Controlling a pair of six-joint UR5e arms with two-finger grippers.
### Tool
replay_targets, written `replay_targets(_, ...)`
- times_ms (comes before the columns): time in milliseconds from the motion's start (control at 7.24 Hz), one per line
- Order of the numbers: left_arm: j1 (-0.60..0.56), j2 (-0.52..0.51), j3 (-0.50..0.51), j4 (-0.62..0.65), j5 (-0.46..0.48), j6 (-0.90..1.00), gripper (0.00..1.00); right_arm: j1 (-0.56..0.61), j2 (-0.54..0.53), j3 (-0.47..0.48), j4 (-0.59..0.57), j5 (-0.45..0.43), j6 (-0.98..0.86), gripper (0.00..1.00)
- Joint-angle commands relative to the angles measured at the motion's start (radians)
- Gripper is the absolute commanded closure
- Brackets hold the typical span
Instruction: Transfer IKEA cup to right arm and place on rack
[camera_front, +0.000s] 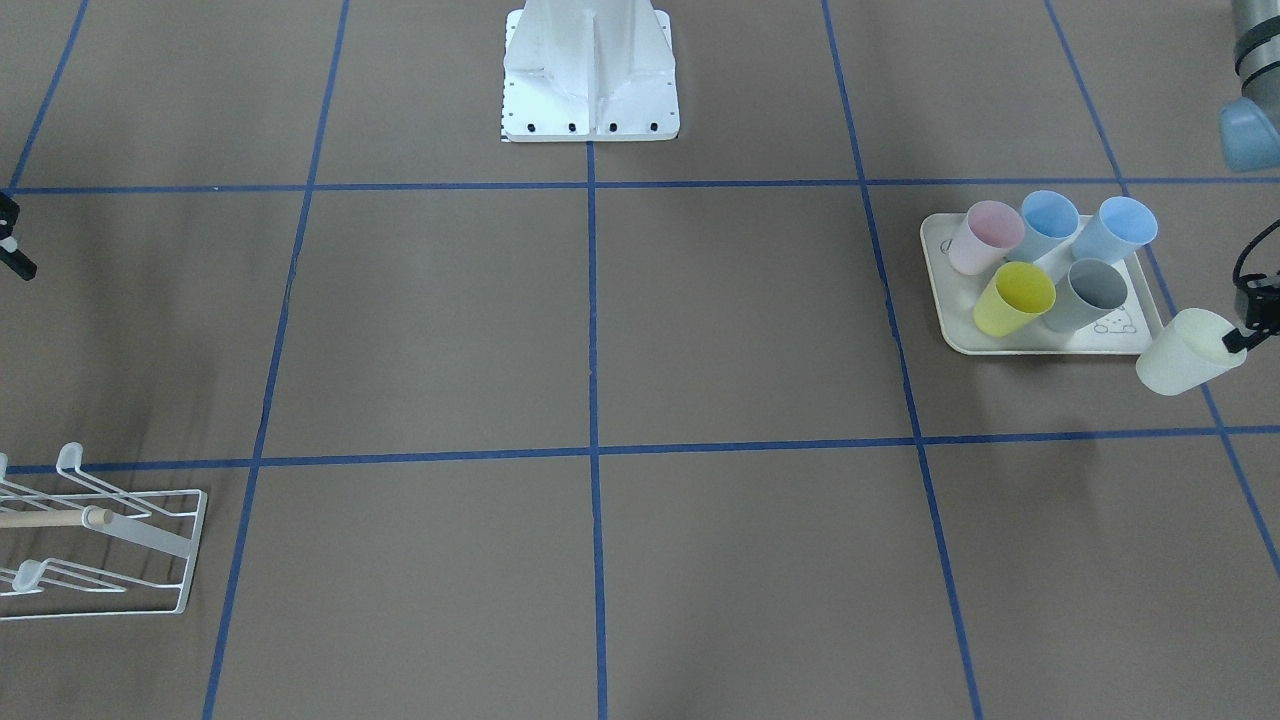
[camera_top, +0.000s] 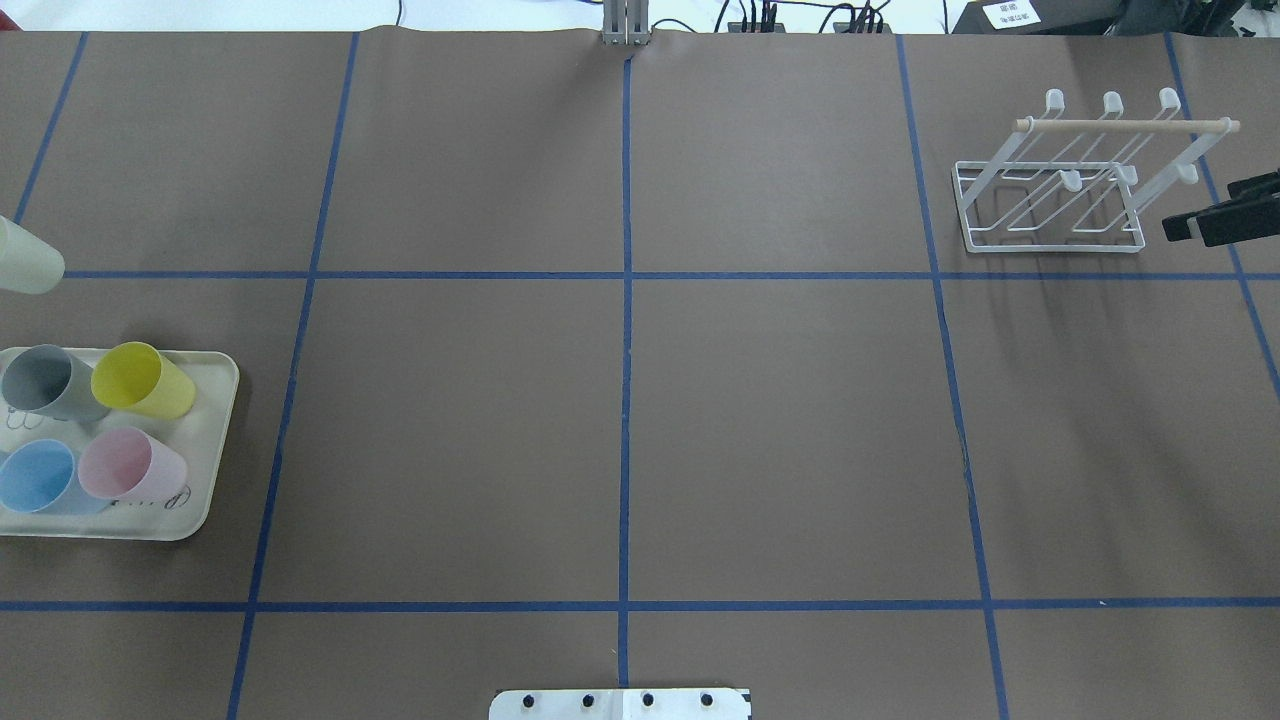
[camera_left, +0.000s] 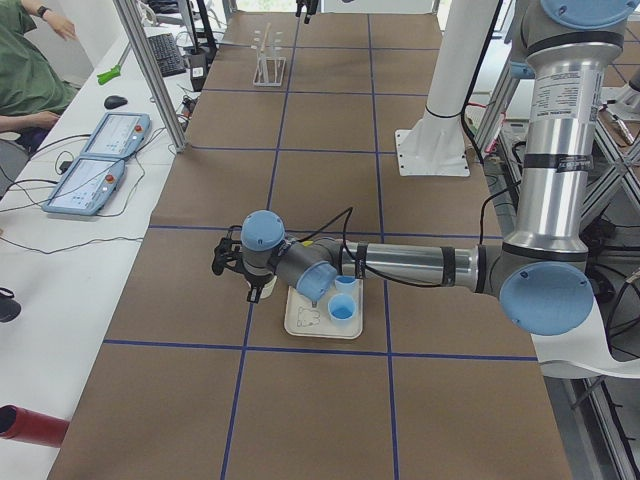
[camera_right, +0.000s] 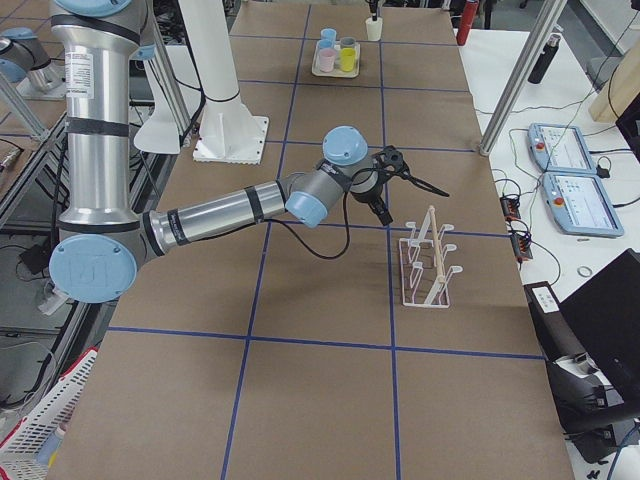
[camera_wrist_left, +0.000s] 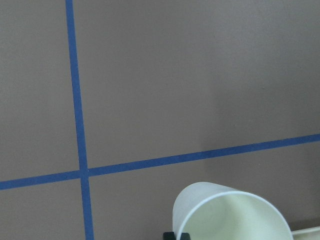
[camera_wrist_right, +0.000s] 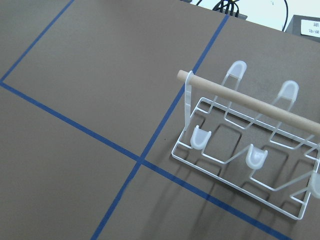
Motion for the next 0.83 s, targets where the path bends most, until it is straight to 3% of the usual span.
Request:
replay_targets(0, 0.0, 0.0, -0.014, -0.002, -0.039, -0.014, 1.0, -0.007, 0.059, 0.006, 0.002, 0.0, 0.001, 0.01)
replay_targets(691, 0.0, -0.03, -0.046, -0.002, -0.066, -0.115, 1.0, -0.088, 0.188, 0.015, 0.025, -0.047, -0.026, 0.0)
